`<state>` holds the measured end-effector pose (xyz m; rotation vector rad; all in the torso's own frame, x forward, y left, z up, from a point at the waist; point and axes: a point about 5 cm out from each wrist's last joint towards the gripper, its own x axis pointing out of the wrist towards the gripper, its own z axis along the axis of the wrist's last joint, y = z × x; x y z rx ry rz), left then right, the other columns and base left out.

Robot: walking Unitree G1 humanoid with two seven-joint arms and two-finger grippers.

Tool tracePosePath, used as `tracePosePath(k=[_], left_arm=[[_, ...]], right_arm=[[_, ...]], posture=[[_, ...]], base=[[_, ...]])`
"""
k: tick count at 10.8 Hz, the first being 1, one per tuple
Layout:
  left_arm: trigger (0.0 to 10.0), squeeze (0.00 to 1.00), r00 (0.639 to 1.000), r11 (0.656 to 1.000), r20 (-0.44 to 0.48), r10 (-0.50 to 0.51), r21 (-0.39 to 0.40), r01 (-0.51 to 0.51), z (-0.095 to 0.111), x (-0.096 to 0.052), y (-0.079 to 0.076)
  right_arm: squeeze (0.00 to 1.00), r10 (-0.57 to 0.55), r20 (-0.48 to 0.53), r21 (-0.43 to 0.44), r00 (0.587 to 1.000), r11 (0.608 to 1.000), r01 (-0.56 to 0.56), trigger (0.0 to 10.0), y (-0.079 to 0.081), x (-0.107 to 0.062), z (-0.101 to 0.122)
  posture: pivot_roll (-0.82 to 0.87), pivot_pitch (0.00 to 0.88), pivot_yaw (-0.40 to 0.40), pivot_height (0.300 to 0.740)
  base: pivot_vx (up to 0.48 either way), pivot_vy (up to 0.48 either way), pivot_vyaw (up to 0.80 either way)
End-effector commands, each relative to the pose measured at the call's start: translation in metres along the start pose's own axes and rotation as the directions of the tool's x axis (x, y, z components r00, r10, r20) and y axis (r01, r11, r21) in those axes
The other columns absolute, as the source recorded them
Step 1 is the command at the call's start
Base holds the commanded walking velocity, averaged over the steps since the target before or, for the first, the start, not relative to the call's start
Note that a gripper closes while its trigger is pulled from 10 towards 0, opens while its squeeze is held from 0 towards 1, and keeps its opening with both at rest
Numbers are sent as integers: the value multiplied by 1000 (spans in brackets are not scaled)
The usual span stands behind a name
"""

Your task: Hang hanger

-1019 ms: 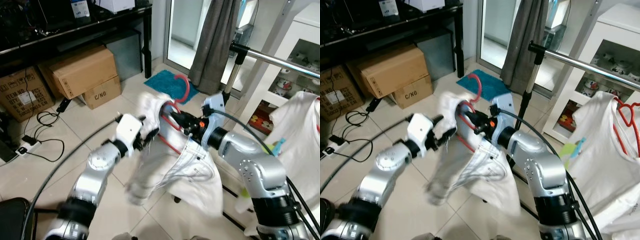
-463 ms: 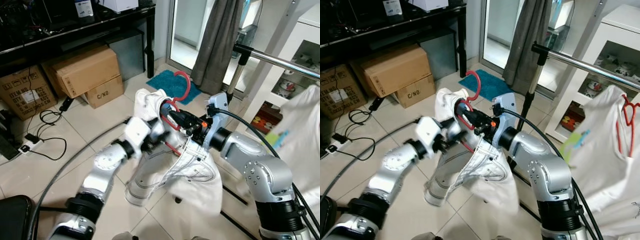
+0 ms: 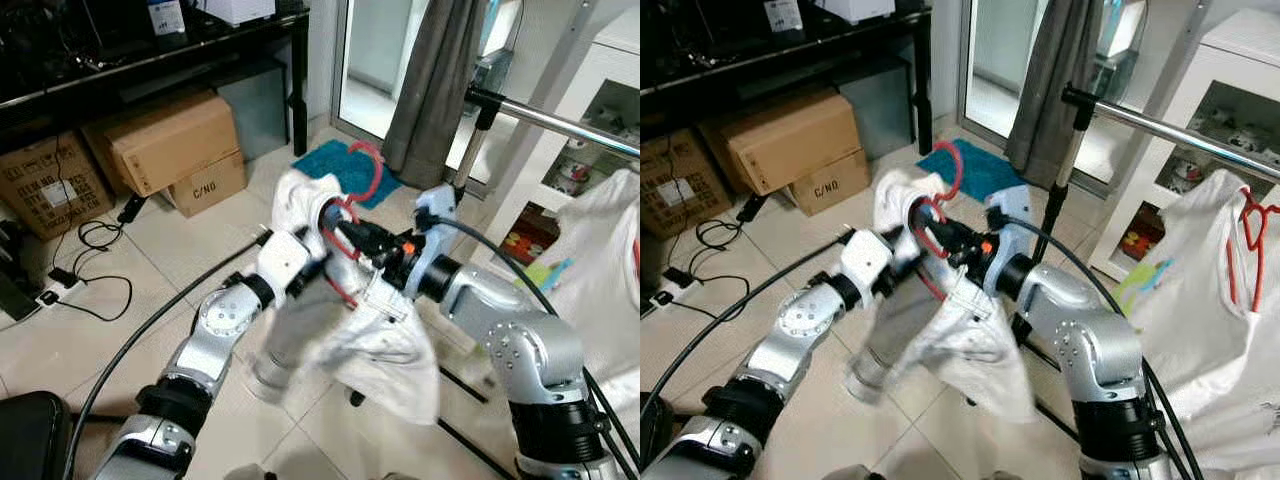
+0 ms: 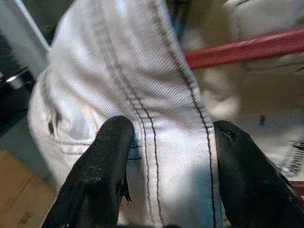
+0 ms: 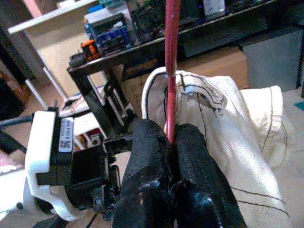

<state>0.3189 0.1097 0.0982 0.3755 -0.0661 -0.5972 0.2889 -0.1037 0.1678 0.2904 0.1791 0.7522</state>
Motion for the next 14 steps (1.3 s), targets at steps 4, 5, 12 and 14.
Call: tracePosePath(k=[4, 5, 12, 14], left_arm=[[0, 0, 988, 988, -12, 152, 21, -152, -4, -9, 11], [0, 0, 977, 977, -18, 212, 16, -211, -5, -11, 20], [0, 0, 987, 988, -95, 131, -66, -138, -17, -7, 28], [0, 0, 987, 989, -119, 105, -93, -116, -21, -6, 29]], right_arm=[[0, -132, 117, 47, 984, 991, 127, 0, -19, 0, 24], [0, -145, 123, 59, 982, 989, 138, 0, -22, -1, 25], [0, -146, 133, 80, 980, 988, 136, 0, -21, 2, 26], [0, -158, 134, 79, 978, 986, 148, 0, -21, 1, 26]], posture=[[-101, 0, 2, 740], [-101, 0, 5, 740], [-104, 0, 14, 740], [-110, 0, 23, 740]], base=[[0, 0, 0], [0, 0, 0], [0, 0, 0], [0, 0, 0]])
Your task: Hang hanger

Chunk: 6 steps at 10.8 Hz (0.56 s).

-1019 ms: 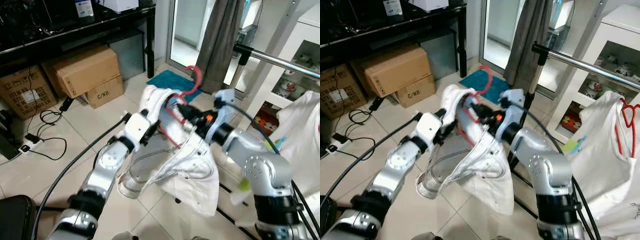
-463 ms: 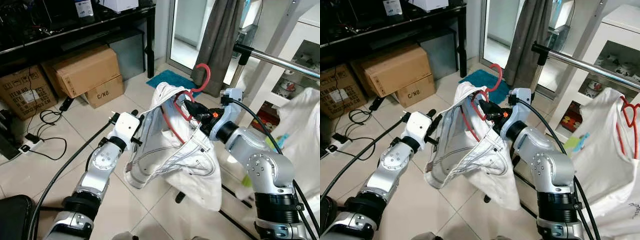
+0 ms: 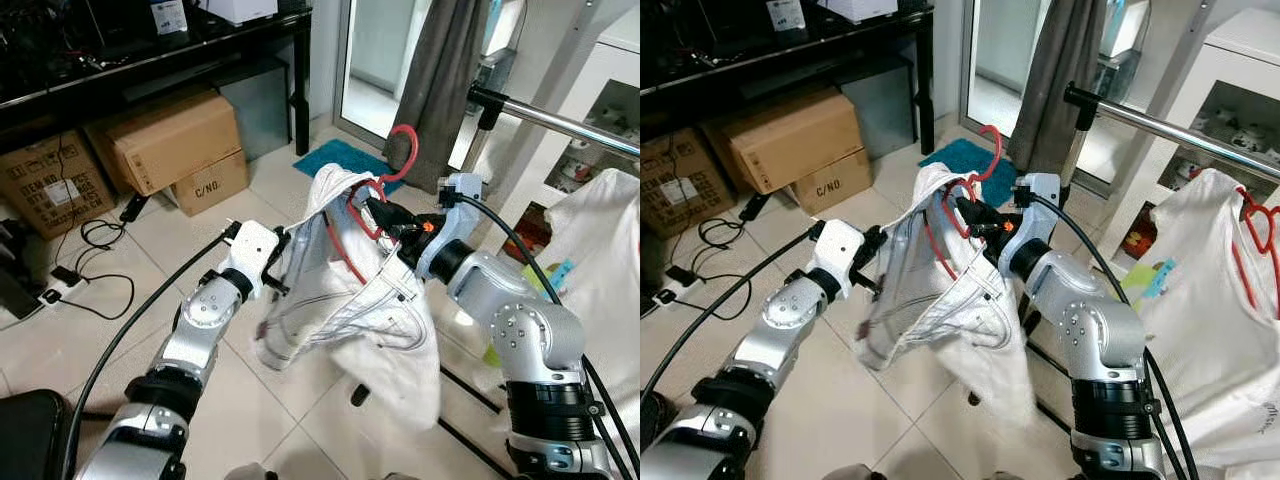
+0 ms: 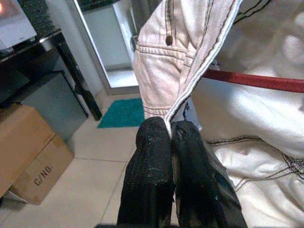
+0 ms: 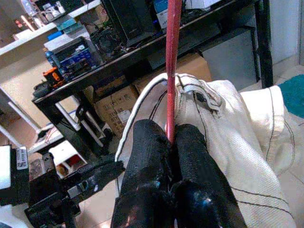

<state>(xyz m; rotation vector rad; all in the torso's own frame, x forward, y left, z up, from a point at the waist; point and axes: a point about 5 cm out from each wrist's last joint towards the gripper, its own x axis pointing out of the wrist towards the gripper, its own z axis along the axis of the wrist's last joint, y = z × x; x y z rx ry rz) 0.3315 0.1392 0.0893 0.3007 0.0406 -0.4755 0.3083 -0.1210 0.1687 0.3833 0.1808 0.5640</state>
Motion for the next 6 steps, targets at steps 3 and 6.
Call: tracePosePath(k=[3, 6], left_arm=[[4000, 0, 999, 990, 8, -36, -140, 37, 0, 2, 2], [10000, 1000, 999, 993, 4, -43, -112, 43, 1, 3, 7]], right_arm=[[0, 1, 77, -21, 997, 1000, 1, 0, 1, -1, 15], [0, 6, 82, -16, 997, 1000, -5, 0, 2, 0, 17]], posture=[[-109, 0, 27, 740], [-107, 0, 27, 740]], base=[[0, 0, 0], [0, 0, 0]])
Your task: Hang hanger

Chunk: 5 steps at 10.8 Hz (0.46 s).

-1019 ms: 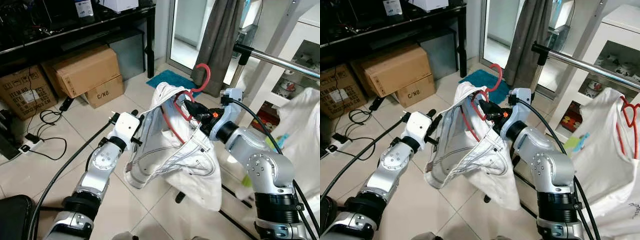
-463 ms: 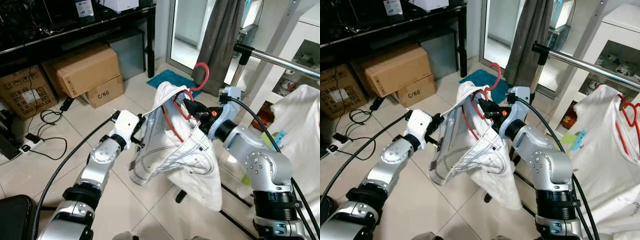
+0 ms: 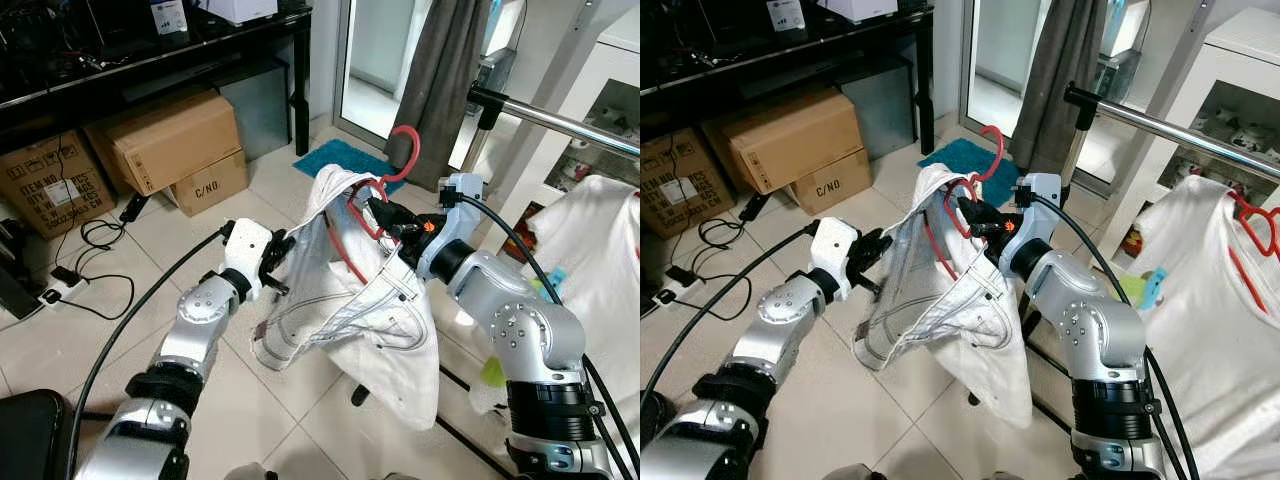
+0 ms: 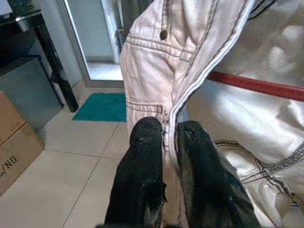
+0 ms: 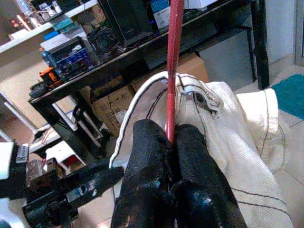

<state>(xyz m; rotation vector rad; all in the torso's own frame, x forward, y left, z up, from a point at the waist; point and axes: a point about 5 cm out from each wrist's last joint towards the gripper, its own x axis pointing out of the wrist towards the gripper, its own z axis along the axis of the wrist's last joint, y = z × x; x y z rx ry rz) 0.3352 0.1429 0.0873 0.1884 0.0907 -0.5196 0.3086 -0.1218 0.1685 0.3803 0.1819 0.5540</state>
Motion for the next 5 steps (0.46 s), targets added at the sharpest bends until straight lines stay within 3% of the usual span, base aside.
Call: tracePosePath(k=[1, 4, 5], left_arm=[[10000, 0, 1000, 1000, -8, 6, 14, -6, 3, 2, 5], [10000, 0, 996, 997, -80, -42, 62, 47, -1, 7, 6], [6588, 0, 993, 996, -95, -76, 49, 81, -1, 10, 3]], right_arm=[[0, 21, 84, -12, 996, 1000, -20, 0, 3, 1, 17], [0, 41, 91, -11, 995, 999, -40, 0, 7, 1, 20], [0, 40, 95, -11, 995, 999, -39, 0, 7, 0, 20]], posture=[[-108, 0, 27, 740], [-114, 0, 31, 740], [-116, 0, 33, 740]], base=[[0, 0, 0], [0, 0, 0], [0, 0, 0]])
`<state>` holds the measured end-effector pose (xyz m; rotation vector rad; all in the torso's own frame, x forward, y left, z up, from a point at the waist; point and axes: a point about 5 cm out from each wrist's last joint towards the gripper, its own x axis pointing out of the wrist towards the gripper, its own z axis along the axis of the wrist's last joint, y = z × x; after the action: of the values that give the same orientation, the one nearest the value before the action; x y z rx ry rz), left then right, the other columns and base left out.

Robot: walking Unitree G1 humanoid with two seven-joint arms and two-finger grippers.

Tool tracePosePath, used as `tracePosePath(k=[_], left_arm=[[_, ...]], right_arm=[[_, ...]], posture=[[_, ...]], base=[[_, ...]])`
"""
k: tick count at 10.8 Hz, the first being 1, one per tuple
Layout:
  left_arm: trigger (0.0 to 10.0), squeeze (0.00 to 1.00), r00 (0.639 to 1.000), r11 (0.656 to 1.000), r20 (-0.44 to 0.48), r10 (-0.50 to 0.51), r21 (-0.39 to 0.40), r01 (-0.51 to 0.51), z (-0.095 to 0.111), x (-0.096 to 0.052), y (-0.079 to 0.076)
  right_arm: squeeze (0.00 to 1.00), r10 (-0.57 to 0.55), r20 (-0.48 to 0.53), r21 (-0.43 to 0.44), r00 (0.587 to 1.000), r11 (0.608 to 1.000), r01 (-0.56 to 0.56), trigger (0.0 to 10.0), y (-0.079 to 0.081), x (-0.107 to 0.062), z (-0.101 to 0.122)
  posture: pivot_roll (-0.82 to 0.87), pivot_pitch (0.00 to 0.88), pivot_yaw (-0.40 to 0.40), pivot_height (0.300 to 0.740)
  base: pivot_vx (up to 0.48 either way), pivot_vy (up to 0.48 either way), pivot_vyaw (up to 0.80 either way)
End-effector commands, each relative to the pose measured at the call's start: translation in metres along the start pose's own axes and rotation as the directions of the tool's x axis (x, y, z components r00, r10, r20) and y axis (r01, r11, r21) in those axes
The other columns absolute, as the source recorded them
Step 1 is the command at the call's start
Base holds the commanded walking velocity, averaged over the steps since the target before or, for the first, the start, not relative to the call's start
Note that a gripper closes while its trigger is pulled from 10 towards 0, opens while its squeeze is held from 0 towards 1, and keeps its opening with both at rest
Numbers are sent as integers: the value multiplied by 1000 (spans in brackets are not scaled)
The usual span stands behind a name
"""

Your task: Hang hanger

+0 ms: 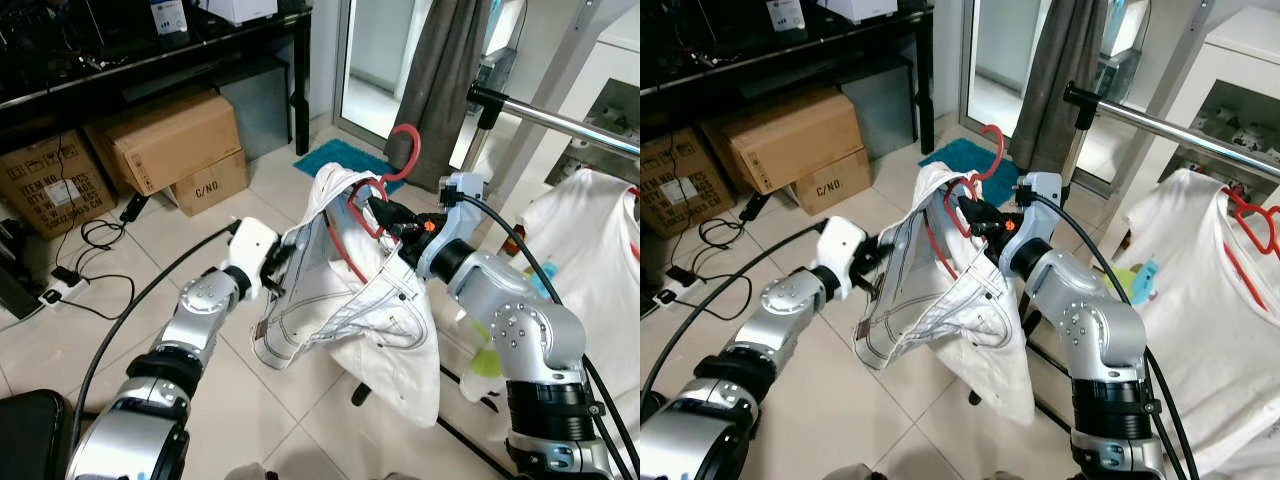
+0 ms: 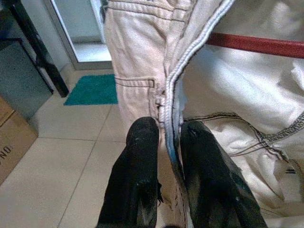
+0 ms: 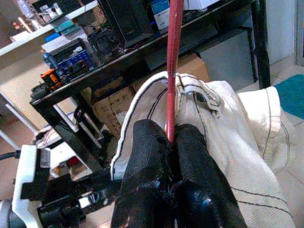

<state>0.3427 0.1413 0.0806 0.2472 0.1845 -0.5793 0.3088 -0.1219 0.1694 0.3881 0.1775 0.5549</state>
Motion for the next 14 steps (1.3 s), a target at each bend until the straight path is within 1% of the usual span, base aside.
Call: tracePosePath(k=[1, 3, 4, 5, 6, 7, 8, 9, 10, 11, 12, 13, 14], left_arm=[[0, 0, 1000, 1000, 0, -18, 3, 18, 4, 3, 1], [0, 0, 1000, 998, 8, -3, -56, 3, 3, 3, 3], [0, 0, 1000, 997, 21, 12, -81, -10, 4, 1, 7], [0, 0, 998, 994, 43, 43, -105, -38, 6, -2, 15], [0, 0, 993, 991, 70, 99, -94, -93, 13, -10, 31], [0, 0, 978, 982, 104, 180, -69, -173, 25, -24, 58], [0, 0, 955, 964, 132, 264, -13, -264, 40, -41, 87], [0, 0, 912, 916, 170, 372, 88, -390, 64, -66, 124], [0, 0, 897, 897, 201, 394, 130, -423, 83, -77, 139], [0, 0, 897, 893, 206, 391, 152, -424, 90, -81, 143], [0, 0, 905, 886, 174, 388, 199, -419, 94, -83, 149], [0, 0, 908, 884, 102, 407, 206, -420, 83, -85, 153], [0, 0, 892, 889, 100, 440, 95, -449, 73, -86, 154]], right_arm=[[0, 36, 89, -17, 995, 999, -34, 0, 7, 0, 20], [0, 30, 91, -15, 995, 999, -29, 0, 6, -1, 20], [0, 29, 90, -14, 996, 1000, -28, 0, 6, -1, 19], [0, 27, 85, -17, 996, 1000, -26, 0, 5, -1, 17], [0, 22, 50, -85, 998, 996, -18, 0, 4, -2, 13], [0, 25, -4, -167, 1000, 986, -25, 0, 3, -4, 6], [0, 29, -58, -233, 998, 972, -42, 0, 2, -7, -2], [0, 53, -156, -340, 986, 935, -104, 0, 0, -12, -15], [0, 90, -235, -403, 968, 897, -181, 0, 1, -17, -25], [0, 115, -271, -417, 956, 881, -224, 0, 2, -20, -30], [0, 193, -347, -431, 918, 836, -338, 0, 6, -30, -38], [0, 250, -343, -386, 906, 841, -378, 0, 2, -41, -38], [0, 301, -284, -319, 910, 866, -386, 0, -5, -52, -32]], posture=[[-119, 0, 36, 740], [-119, 0, 36, 740], [-116, 0, 36, 740], [-113, 0, 35, 740], [-110, 0, 36, 740], [-107, 0, 36, 740], [-98, 0, 34, 740], [-92, 0, 31, 740], [-90, 0, 30, 740], [-87, 0, 29, 740], [-85, 0, 32, 740], [-91, 0, 42, 740], [-92, 0, 44, 740]], base=[[0, 0, 0], [0, 0, 0], [0, 0, 0], [0, 0, 0], [0, 0, 0], [0, 0, 0], [0, 0, 0], [0, 0, 0], [0, 0, 0], [0, 0, 0], [0, 0, 0], [0, 0, 0], [0, 0, 0]])
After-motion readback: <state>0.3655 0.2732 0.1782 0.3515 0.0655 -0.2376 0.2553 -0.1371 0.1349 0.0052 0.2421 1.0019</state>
